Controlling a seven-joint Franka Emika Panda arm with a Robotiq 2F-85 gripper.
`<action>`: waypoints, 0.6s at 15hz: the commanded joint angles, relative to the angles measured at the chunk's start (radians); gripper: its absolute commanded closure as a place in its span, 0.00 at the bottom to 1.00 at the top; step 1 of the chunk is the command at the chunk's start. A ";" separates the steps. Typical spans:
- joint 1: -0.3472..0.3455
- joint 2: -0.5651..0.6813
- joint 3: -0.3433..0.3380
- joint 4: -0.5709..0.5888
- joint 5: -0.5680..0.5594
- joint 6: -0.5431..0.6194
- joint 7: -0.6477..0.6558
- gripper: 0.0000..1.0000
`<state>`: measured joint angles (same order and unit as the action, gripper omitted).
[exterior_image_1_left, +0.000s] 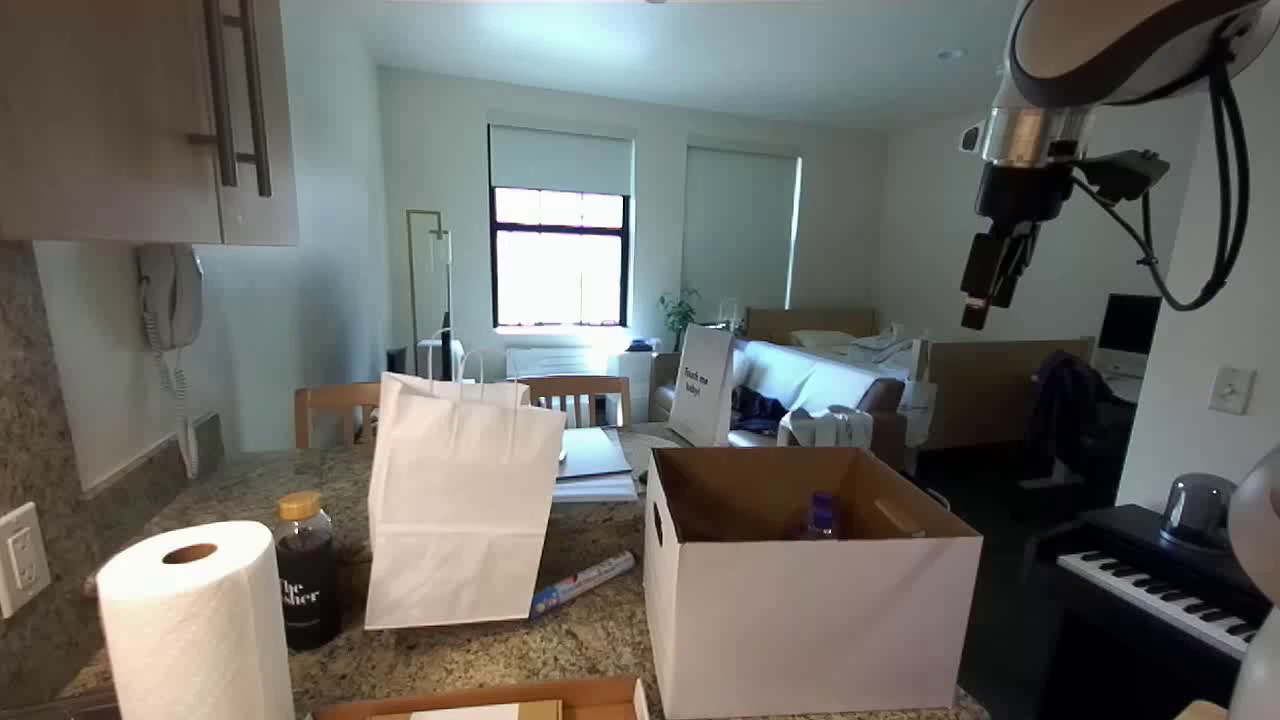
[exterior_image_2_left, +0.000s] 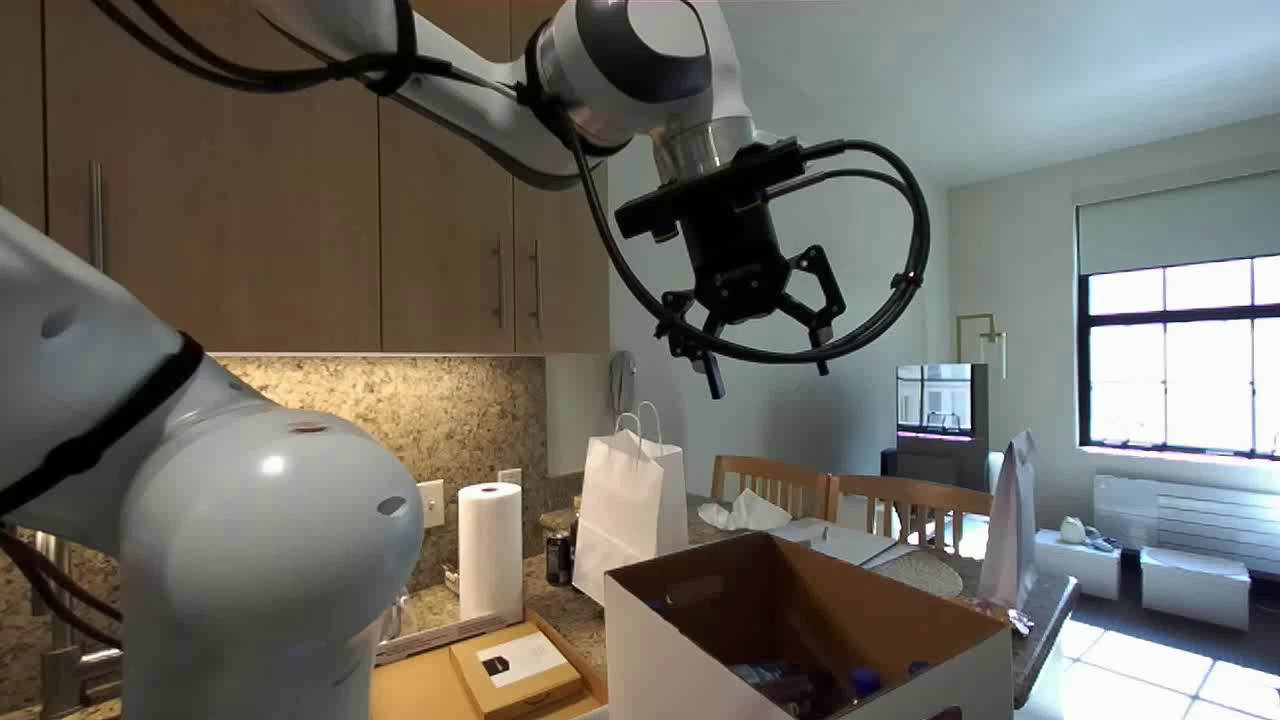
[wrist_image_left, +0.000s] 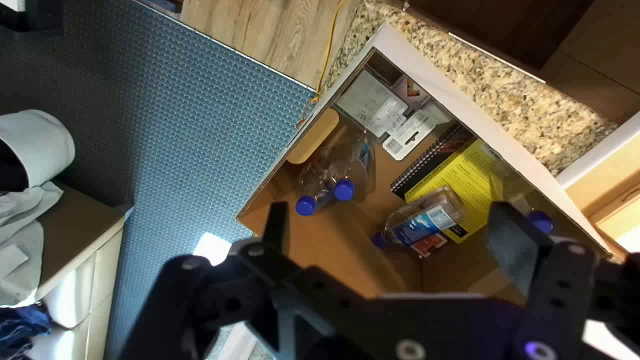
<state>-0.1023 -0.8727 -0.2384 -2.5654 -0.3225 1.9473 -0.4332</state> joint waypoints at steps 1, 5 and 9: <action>0.006 0.000 -0.003 0.003 -0.003 -0.005 0.003 0.00; 0.006 0.000 -0.003 0.003 -0.003 -0.005 0.003 0.00; 0.062 0.116 -0.036 0.092 0.051 0.046 -0.018 0.00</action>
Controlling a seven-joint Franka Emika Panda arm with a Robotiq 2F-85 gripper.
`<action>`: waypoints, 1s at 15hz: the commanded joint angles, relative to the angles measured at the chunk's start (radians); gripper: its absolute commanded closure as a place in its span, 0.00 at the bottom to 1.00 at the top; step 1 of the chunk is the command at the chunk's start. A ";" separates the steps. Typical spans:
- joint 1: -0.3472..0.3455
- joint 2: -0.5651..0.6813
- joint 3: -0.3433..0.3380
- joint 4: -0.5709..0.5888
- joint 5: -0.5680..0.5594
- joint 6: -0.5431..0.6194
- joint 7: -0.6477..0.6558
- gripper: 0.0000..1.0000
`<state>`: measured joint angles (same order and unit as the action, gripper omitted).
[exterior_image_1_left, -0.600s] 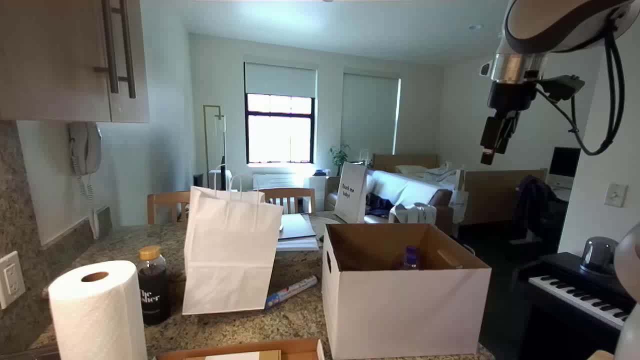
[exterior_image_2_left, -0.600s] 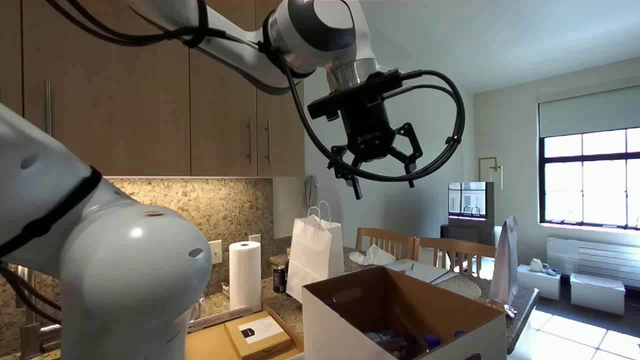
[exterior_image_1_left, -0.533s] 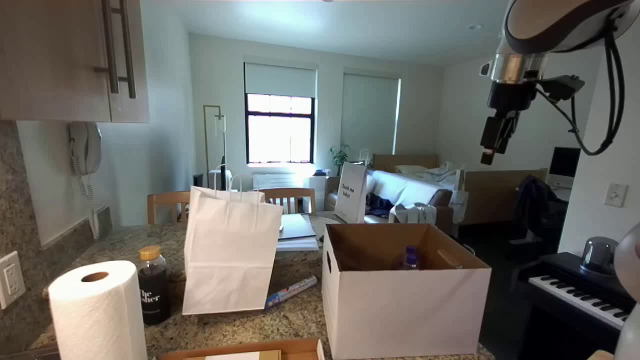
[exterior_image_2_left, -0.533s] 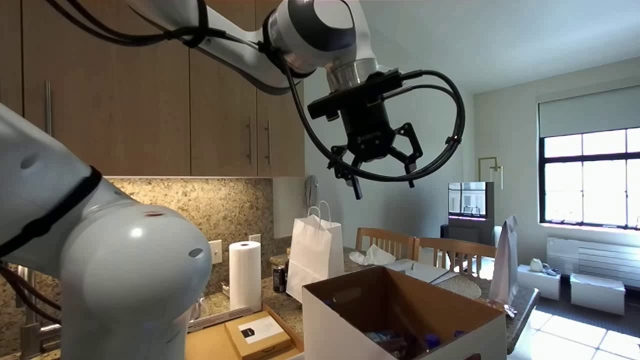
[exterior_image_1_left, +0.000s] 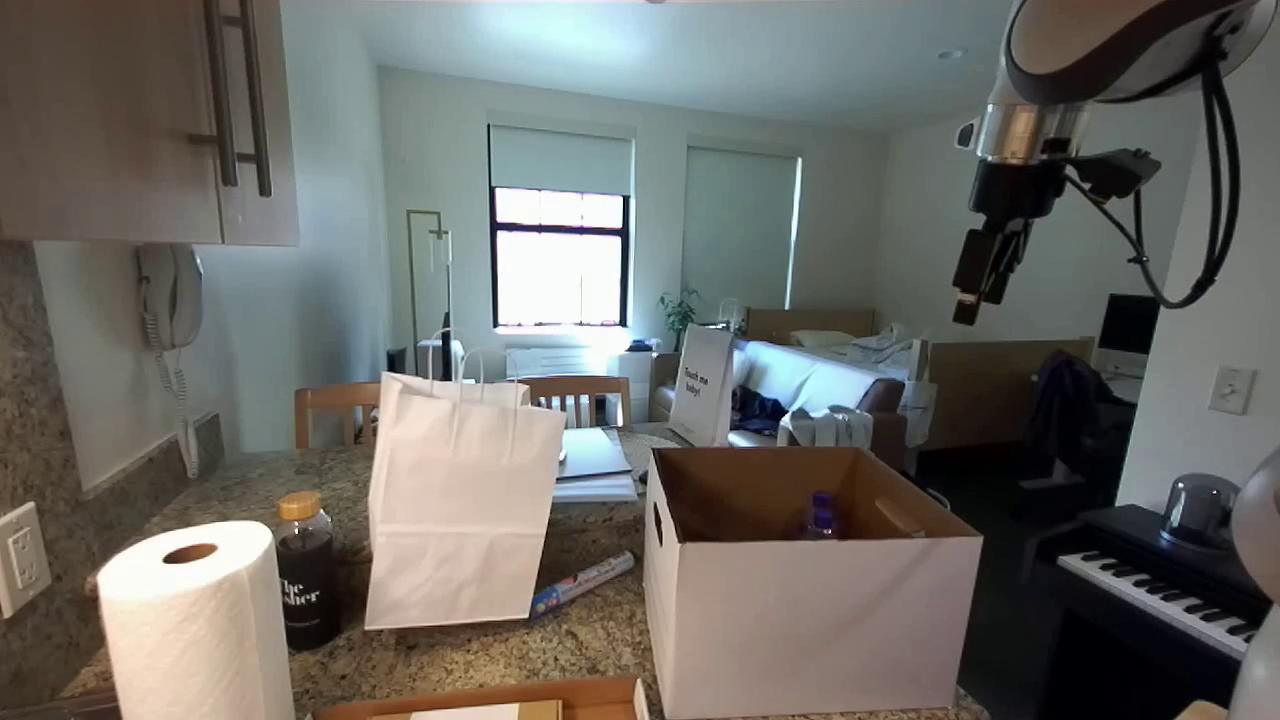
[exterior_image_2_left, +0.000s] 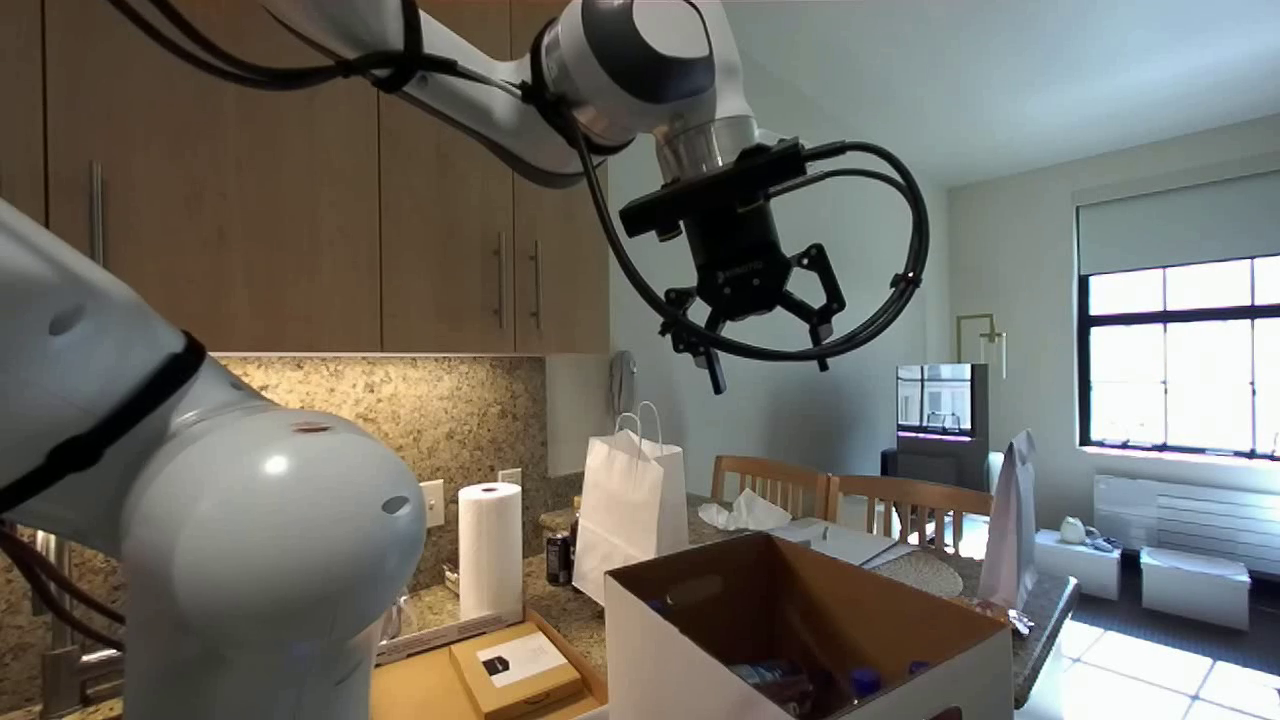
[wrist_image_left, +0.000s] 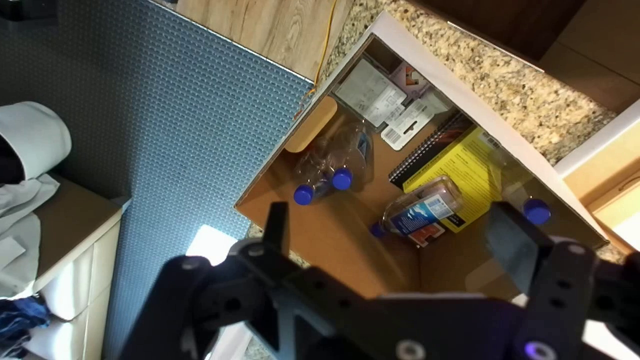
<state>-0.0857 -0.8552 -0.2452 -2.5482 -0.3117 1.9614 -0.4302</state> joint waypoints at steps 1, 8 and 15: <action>0.068 0.135 -0.046 0.099 0.063 0.062 -0.031 0.00; 0.188 0.448 -0.167 0.171 0.437 0.393 -0.052 0.00; 0.092 0.637 -0.093 0.171 0.443 0.547 0.000 0.00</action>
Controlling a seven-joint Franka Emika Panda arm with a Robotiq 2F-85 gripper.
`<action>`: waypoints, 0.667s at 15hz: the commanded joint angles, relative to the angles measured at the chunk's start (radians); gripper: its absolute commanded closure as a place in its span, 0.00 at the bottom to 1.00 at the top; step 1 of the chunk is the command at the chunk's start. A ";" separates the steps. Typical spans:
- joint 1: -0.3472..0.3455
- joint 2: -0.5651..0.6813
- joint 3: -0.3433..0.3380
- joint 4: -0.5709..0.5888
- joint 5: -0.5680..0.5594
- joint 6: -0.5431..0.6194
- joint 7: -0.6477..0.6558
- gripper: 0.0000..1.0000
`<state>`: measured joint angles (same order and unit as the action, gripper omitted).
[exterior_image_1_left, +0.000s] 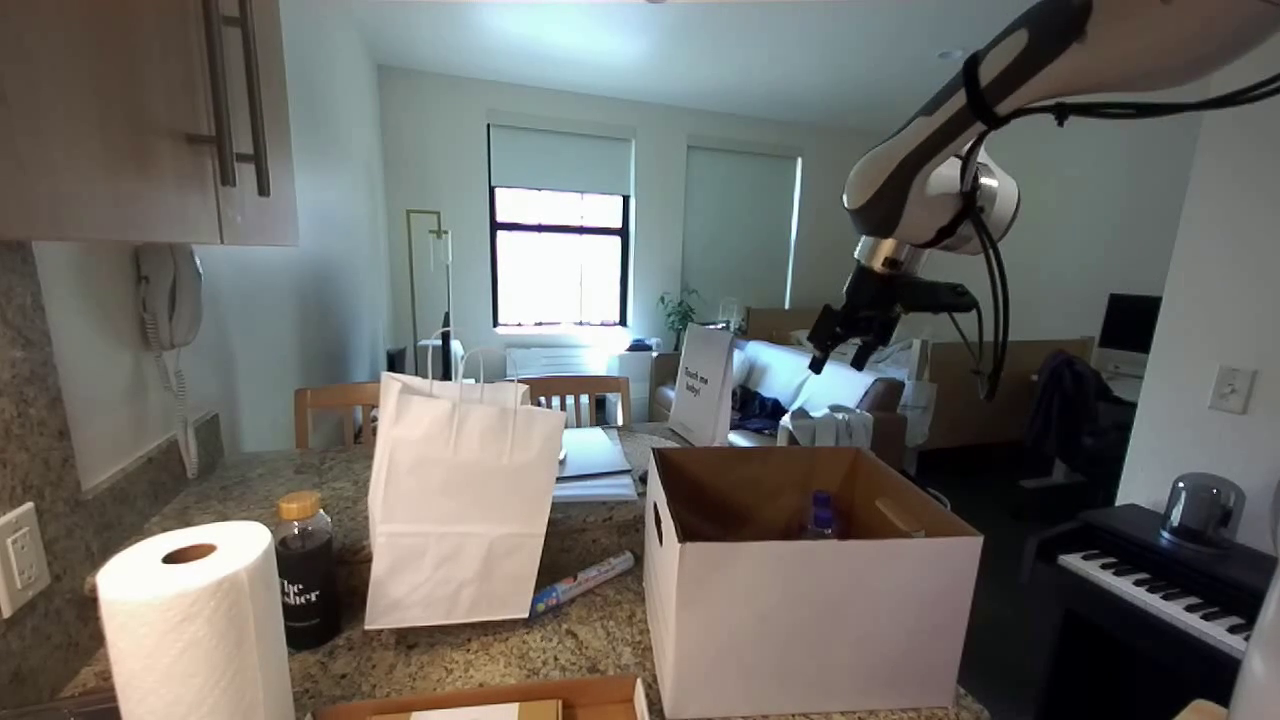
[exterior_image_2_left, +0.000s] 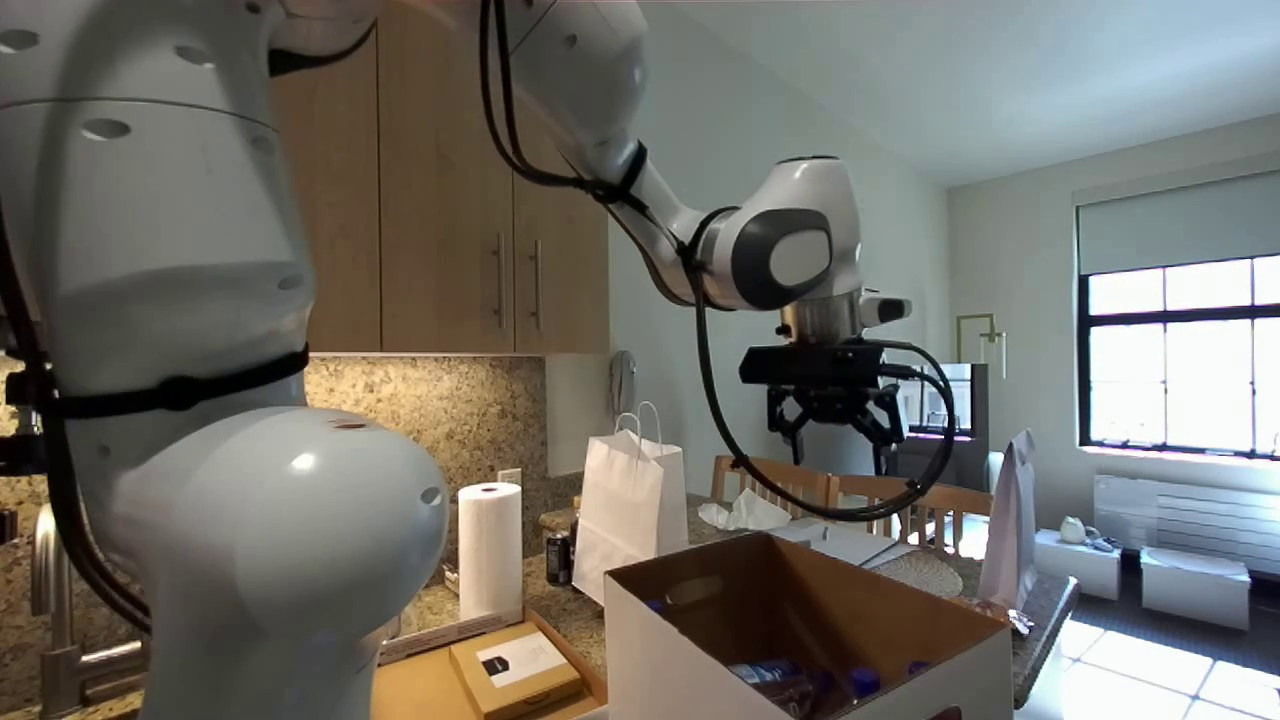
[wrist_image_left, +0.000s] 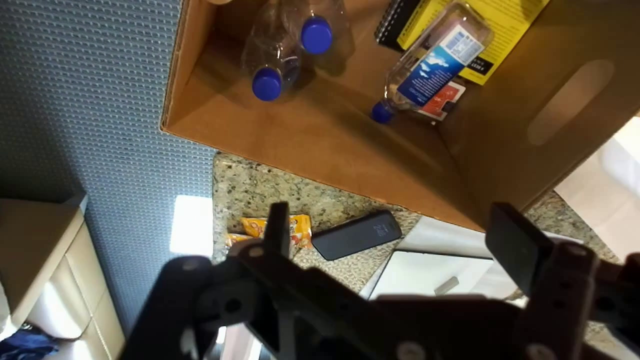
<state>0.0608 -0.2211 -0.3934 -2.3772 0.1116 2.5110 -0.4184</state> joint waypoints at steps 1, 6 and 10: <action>-0.058 0.013 0.057 0.009 0.019 -0.003 -0.011 0.00; -0.079 0.165 0.093 0.050 0.061 0.138 0.044 0.00; -0.146 0.385 0.130 0.129 -0.024 0.106 0.116 0.00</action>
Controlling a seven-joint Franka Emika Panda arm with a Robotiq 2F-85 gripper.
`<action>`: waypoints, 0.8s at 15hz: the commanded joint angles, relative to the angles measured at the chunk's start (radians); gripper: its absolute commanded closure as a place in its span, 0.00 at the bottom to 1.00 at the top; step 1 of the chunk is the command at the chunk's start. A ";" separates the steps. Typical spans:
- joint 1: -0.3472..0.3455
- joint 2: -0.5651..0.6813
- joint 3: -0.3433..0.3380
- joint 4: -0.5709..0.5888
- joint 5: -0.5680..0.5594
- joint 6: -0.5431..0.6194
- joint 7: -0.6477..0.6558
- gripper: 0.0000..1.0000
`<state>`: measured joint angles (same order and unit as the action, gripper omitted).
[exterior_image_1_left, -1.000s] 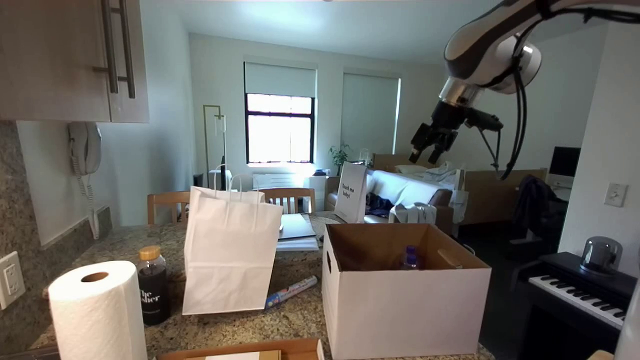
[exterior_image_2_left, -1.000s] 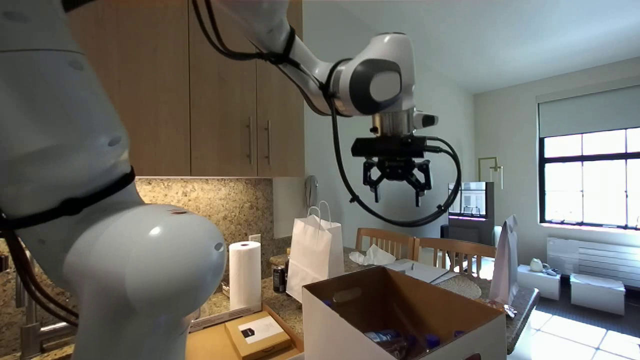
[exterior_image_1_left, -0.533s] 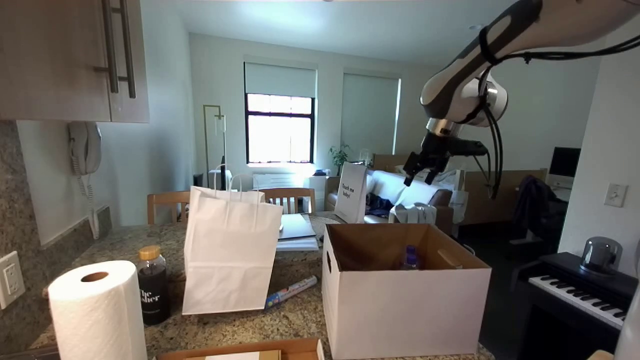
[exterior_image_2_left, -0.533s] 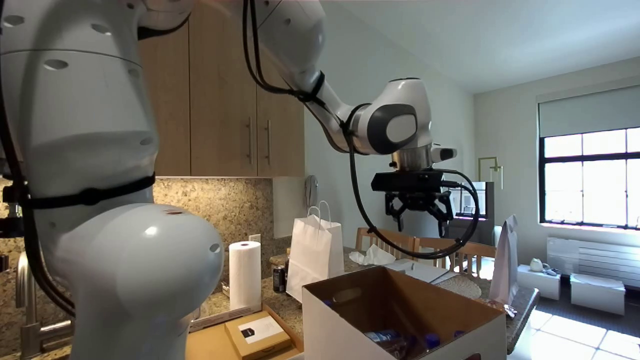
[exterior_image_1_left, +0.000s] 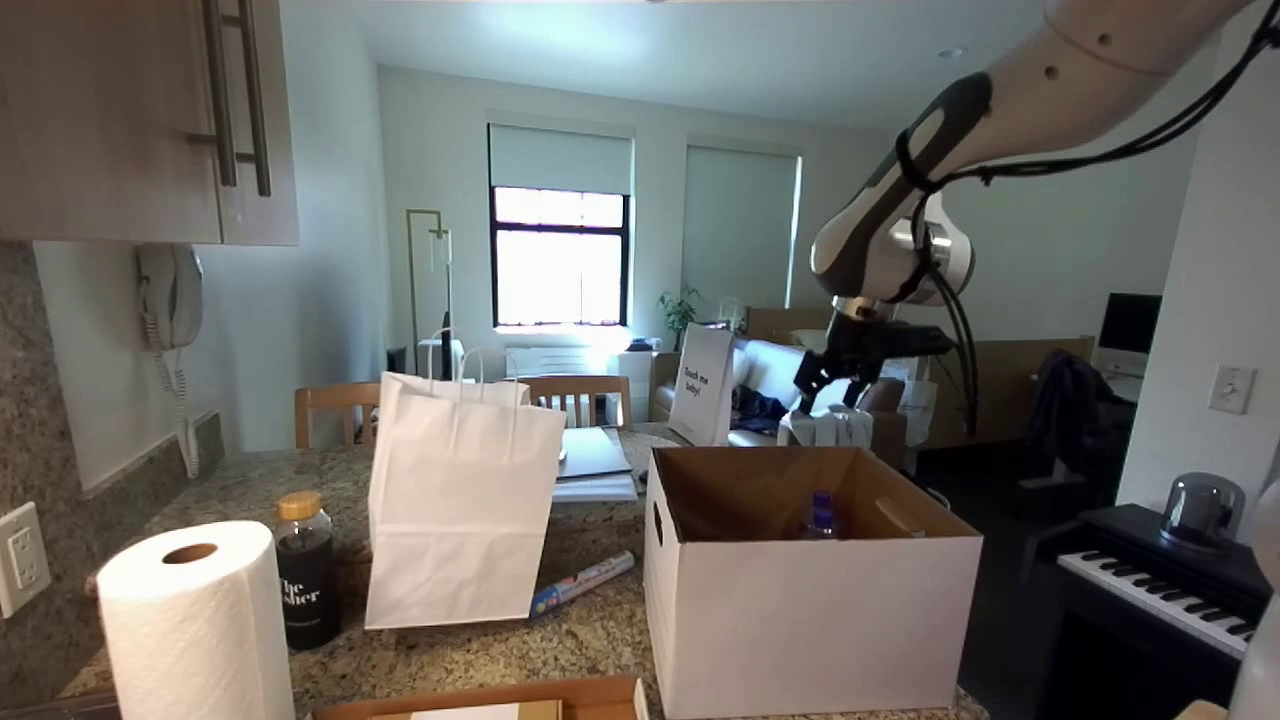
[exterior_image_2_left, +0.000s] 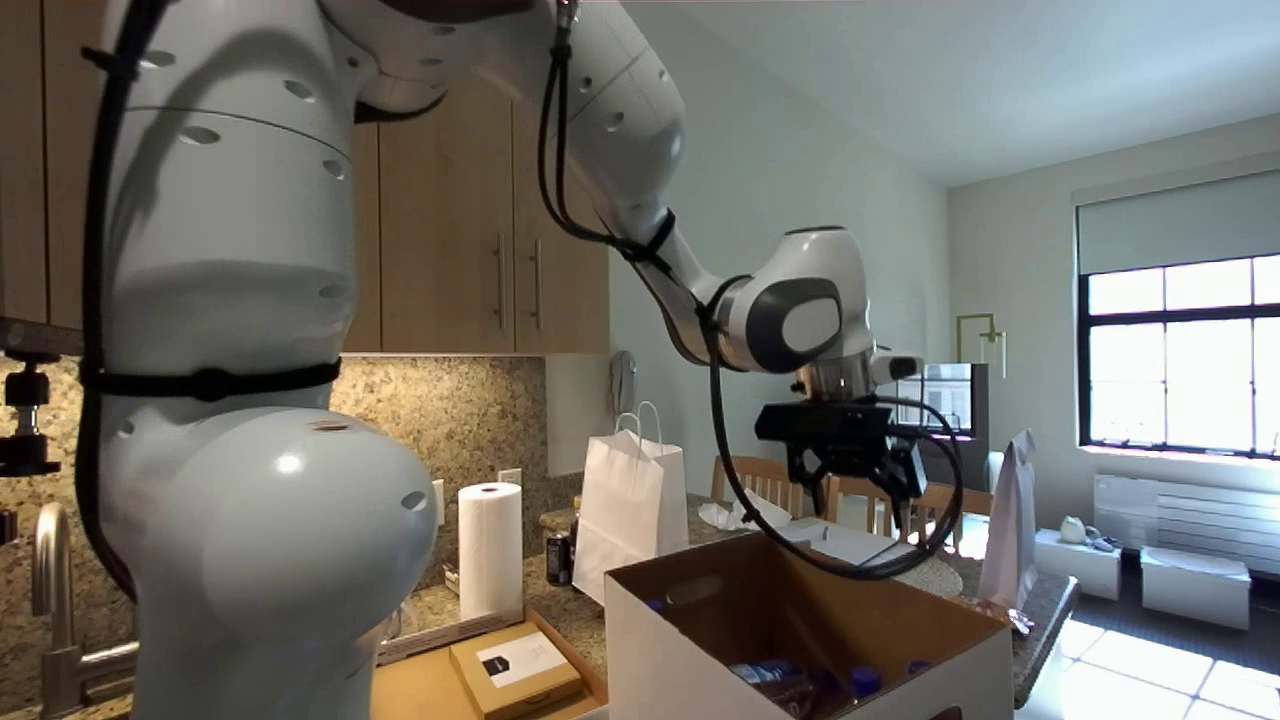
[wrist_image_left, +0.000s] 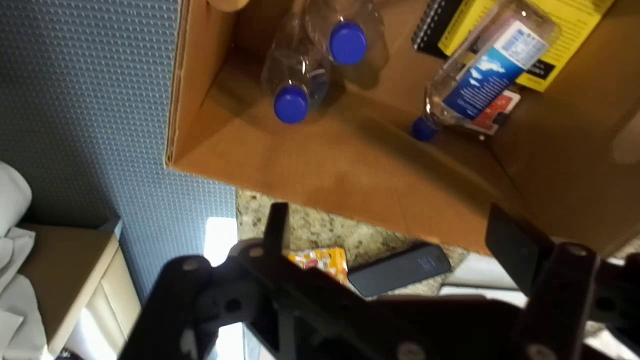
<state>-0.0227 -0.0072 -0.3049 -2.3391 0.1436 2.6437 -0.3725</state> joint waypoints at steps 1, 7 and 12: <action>-0.077 0.216 0.053 0.122 -0.066 -0.088 0.061 0.00; -0.130 0.366 0.163 0.252 -0.084 -0.278 0.026 0.00; -0.118 0.456 0.158 0.350 -0.175 -0.392 0.143 0.00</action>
<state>-0.1257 0.4058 -0.1442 -2.0466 0.0248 2.3520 -0.2777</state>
